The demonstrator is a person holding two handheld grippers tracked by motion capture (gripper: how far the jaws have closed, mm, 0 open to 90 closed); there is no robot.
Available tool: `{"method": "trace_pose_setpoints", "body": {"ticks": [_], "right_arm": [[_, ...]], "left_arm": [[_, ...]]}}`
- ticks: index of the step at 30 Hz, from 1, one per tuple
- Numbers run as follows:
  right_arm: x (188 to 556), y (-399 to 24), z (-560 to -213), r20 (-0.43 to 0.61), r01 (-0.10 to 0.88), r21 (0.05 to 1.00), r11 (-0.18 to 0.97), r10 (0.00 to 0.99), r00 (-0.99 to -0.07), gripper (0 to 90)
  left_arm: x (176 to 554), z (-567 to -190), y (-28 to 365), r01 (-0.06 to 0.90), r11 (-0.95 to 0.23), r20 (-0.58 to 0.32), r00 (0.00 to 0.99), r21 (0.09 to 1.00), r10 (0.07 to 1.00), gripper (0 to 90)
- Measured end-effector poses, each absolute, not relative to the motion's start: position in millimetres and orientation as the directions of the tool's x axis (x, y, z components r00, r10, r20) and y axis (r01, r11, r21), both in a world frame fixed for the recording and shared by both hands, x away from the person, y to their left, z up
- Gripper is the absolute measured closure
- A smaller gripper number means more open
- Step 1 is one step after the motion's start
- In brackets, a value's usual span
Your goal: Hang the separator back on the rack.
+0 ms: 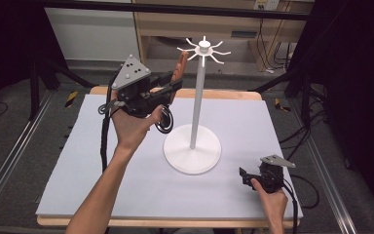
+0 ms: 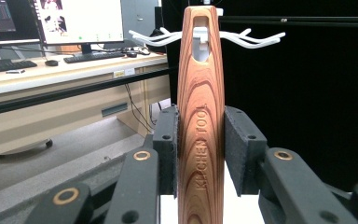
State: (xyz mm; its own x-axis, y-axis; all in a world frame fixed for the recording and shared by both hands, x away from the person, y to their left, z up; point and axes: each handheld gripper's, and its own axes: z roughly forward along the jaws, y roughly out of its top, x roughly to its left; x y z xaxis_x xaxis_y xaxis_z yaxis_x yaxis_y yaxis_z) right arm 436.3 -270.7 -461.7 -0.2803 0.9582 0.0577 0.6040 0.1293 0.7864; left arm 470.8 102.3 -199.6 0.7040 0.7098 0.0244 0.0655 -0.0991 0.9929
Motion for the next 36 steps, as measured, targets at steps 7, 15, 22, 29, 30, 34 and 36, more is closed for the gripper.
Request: {"method": "trace_pose_setpoints", "body": {"ticks": [7, 15, 22, 29, 30, 34, 36], "right_arm": [[437, -270, -462, 0.050, 0.603, 0.786, 0.135, 0.958, -0.281, 8.3], [437, -271, -462, 0.059, 0.604, 0.786, 0.130, 0.958, -0.282, 8.4], [437, -270, -463, 0.050, 0.606, 0.784, 0.137, 0.958, -0.282, 8.4], [437, -270, -463, 0.048, 0.610, 0.780, 0.141, 0.958, -0.284, 8.4], [437, -269, -463, 0.046, 0.610, 0.779, 0.143, 0.958, -0.284, 8.4], [437, -269, -464, 0.047, 0.612, 0.778, 0.141, 0.959, -0.280, 8.4], [437, -269, -464, 0.045, 0.611, 0.779, 0.144, 0.958, -0.283, 8.4]], "left_arm": [[476, -203, 97, 0.073, -0.098, 0.018, 0.707, 0.992, 0.707, 67.4], [480, -207, 90, 0.077, -0.098, 0.015, 0.709, 0.992, 0.706, 67.4], [482, -210, 88, 0.077, -0.088, 0.008, 0.707, 0.993, 0.707, 67.2], [484, -217, 89, 0.071, -0.080, 0.007, 0.707, 0.994, 0.707, 67.1], [484, -217, 89, 0.070, -0.079, 0.007, 0.707, 0.994, 0.707, 67.1], [484, -217, 88, 0.066, -0.082, 0.012, 0.705, 0.994, 0.710, 67.0], [484, -217, 89, 0.067, -0.078, 0.008, 0.707, 0.995, 0.707, 66.9]]}}
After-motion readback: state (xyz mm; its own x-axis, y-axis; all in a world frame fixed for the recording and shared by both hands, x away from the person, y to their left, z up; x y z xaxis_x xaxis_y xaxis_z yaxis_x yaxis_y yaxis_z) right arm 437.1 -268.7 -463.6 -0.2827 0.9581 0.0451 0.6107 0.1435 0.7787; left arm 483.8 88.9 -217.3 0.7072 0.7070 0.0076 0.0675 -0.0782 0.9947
